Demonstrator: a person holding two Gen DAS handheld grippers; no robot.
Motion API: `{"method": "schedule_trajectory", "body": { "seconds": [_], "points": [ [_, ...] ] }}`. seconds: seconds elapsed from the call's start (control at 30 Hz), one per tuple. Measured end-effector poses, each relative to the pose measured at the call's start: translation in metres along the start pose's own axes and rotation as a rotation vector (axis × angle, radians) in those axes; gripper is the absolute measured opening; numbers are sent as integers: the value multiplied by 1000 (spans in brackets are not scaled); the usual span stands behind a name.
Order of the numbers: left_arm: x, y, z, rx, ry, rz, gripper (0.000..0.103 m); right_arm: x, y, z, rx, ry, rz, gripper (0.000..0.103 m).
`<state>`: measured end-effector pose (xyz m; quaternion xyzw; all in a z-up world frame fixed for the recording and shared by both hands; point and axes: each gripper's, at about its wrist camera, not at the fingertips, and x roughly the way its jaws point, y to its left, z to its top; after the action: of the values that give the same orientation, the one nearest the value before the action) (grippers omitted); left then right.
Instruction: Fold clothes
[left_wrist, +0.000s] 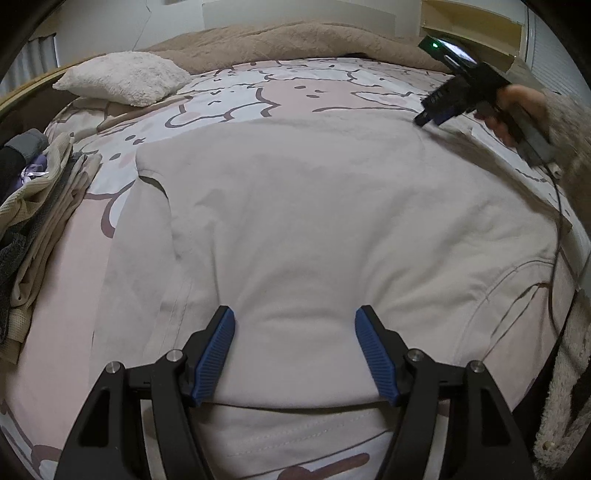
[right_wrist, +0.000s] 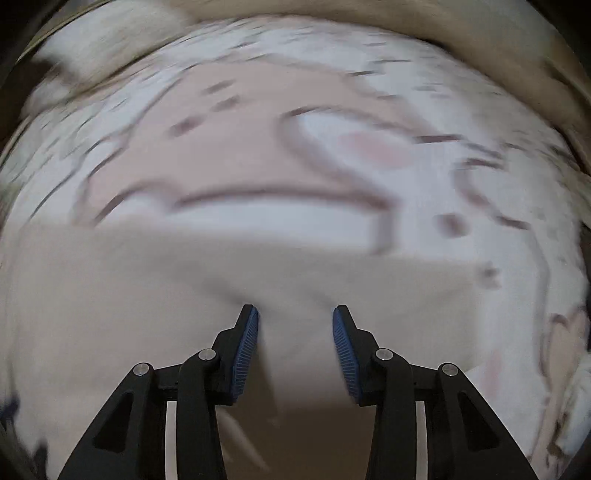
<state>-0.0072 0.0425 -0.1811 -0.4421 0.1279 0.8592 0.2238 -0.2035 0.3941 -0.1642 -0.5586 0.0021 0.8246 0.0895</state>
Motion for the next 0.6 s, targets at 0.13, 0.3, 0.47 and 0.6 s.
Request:
{"method": "schedule_trajectory", "body": {
  "seconds": [0.13,0.3,0.47,0.6],
  "points": [
    [-5,3,1,-8,-8,-17,68,-32,-66,-14,173,-53,75,41],
    [-36,-10,23,24,-85,-41,68,-104,-121,-103,319,-151,307,92],
    [-69,-72,62,157,-214,-210,68,-123,-151,-210,454,-79,437,95],
    [-66,-143,72,299,-265,-350,68,-104,-167,-268,621,-21,564,95]
  ]
}}
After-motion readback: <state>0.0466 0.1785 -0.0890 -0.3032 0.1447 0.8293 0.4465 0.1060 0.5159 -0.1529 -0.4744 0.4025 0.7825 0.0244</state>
